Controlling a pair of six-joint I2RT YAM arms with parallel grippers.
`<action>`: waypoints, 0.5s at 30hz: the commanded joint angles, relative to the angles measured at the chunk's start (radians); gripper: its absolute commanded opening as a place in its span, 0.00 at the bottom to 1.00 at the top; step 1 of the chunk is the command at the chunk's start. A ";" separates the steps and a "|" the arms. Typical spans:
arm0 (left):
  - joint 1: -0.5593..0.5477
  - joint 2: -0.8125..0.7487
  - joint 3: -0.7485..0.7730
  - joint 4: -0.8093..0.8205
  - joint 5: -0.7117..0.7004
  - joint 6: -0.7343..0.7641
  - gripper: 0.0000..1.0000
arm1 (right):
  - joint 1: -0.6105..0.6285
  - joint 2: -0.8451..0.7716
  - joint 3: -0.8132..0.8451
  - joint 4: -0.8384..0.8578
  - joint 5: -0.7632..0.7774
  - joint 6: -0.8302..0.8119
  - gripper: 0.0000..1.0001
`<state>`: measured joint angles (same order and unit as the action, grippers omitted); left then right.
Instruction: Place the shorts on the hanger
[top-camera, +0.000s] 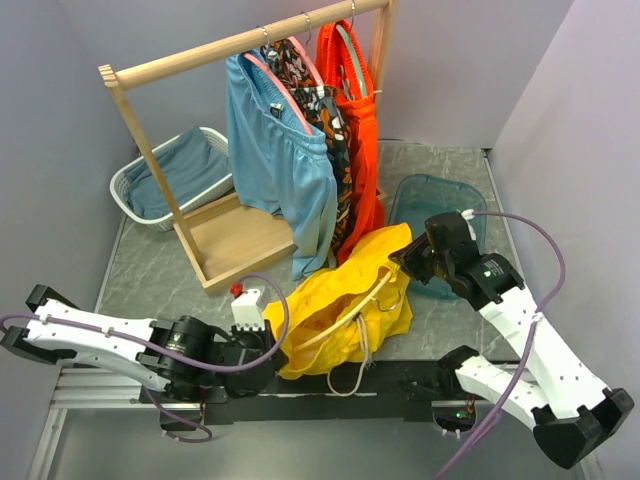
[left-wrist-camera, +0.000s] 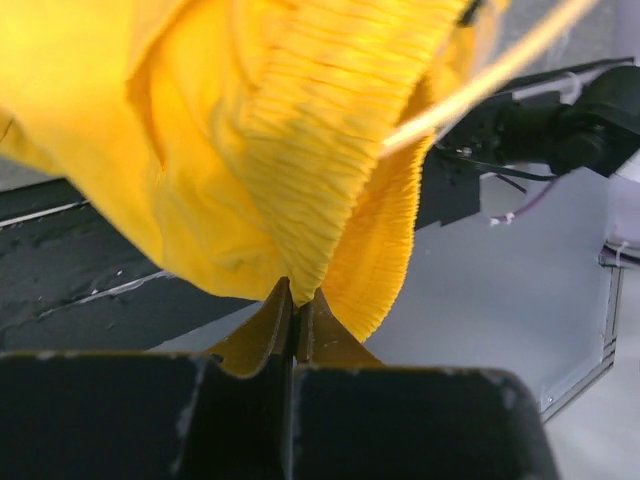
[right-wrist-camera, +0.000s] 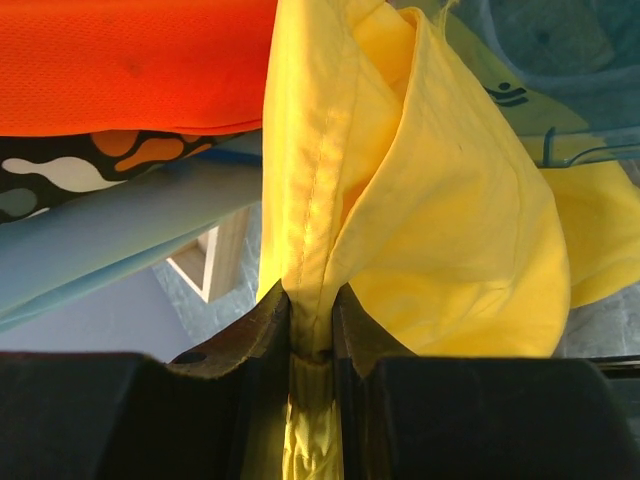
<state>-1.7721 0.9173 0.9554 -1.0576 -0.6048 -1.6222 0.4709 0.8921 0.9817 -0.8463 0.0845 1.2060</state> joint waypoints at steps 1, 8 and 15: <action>0.023 0.051 0.104 0.033 -0.030 0.126 0.02 | 0.043 0.019 0.057 0.062 0.077 0.081 0.00; 0.226 0.120 0.040 0.315 0.115 0.438 0.09 | 0.115 0.065 0.075 0.010 0.074 0.133 0.00; 0.300 0.184 0.060 0.375 0.132 0.604 0.57 | 0.117 0.056 -0.006 0.018 0.061 0.155 0.00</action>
<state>-1.4895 1.0878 0.9924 -0.7639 -0.4850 -1.1610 0.5804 0.9634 0.9966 -0.8604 0.1425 1.3102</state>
